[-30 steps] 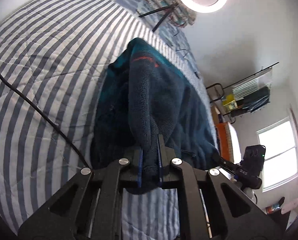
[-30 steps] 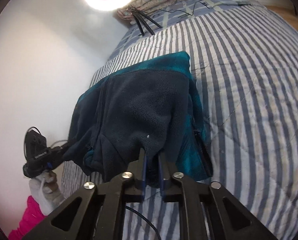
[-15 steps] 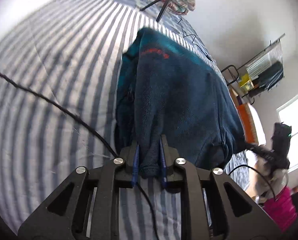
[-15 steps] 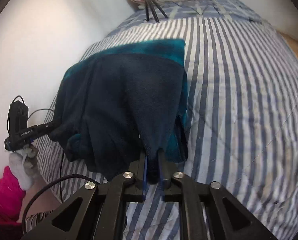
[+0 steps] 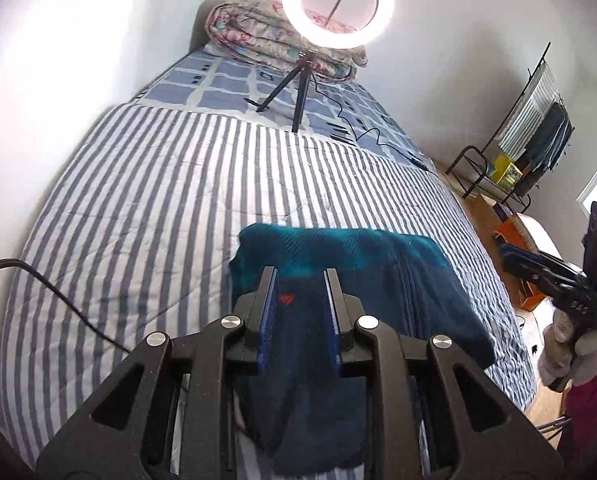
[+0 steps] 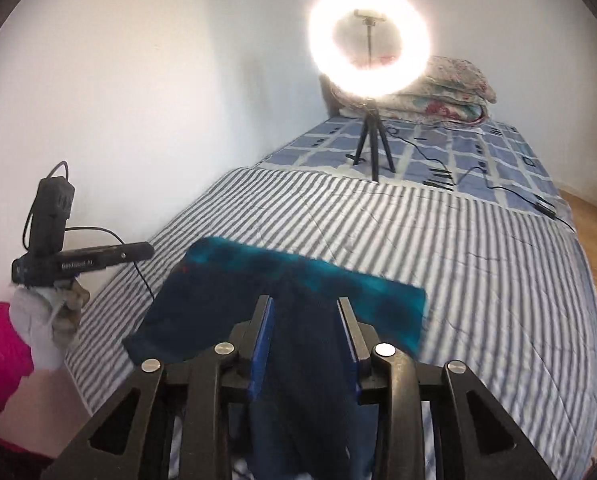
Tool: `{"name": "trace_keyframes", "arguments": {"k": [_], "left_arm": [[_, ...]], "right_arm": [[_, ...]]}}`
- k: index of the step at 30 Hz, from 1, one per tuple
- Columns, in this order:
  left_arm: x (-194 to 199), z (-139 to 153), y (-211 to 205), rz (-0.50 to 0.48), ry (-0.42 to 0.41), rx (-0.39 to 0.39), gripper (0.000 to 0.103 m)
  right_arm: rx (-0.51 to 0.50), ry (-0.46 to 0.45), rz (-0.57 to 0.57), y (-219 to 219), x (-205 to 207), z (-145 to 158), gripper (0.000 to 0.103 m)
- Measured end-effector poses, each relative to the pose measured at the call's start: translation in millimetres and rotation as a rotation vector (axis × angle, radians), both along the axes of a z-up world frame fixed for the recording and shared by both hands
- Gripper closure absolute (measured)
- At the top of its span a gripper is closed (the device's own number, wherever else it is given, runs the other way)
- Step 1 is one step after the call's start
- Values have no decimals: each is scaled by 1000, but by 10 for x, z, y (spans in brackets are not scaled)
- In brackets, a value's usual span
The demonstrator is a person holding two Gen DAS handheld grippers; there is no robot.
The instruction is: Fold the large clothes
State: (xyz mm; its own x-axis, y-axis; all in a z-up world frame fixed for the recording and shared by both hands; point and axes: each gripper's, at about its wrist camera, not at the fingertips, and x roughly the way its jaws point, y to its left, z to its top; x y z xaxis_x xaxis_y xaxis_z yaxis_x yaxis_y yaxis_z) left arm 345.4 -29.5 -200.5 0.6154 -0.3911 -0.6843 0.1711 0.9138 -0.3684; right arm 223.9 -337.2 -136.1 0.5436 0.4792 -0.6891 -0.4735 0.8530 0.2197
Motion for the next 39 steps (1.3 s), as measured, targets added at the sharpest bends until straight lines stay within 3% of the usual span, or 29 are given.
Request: {"name": "trace_keyframes", "arguments": {"k": [5,10,14,17,21,25,27,29,34,39], "left_arm": [[325,-190,-256,-37,25,66,83],[586,-503,-347,-45,62,145,83],[759,-866,-327,-59,118,160,83],[781,-1088,-272,-49,118,99,84],[687,-901,-183,-53,117,73,84],[476,-646,-77,-61,68,70,81],[422,-599,33,-46,74,43,59],[467,-614,206,-2,103,-48,51],[743,-823,530,84,234,-346,50],[1037,-963,470,14,304,-418,50]], "right_arm": [[-25,72,37,461,494,-347,78],[-83,136,59,646,646,-784,80],[-143,173,75,687,545,-1102,80],[-111,189,58,617,469,-1305,81],[-87,225,53,548,494,-1169,82],[-71,181,48,327,298,-879,82],[-57,169,45,187,164,-785,81],[-44,155,54,110,29,-702,80],[-15,162,124,282,-161,-680,79],[-76,166,240,612,-289,-815,78]]}}
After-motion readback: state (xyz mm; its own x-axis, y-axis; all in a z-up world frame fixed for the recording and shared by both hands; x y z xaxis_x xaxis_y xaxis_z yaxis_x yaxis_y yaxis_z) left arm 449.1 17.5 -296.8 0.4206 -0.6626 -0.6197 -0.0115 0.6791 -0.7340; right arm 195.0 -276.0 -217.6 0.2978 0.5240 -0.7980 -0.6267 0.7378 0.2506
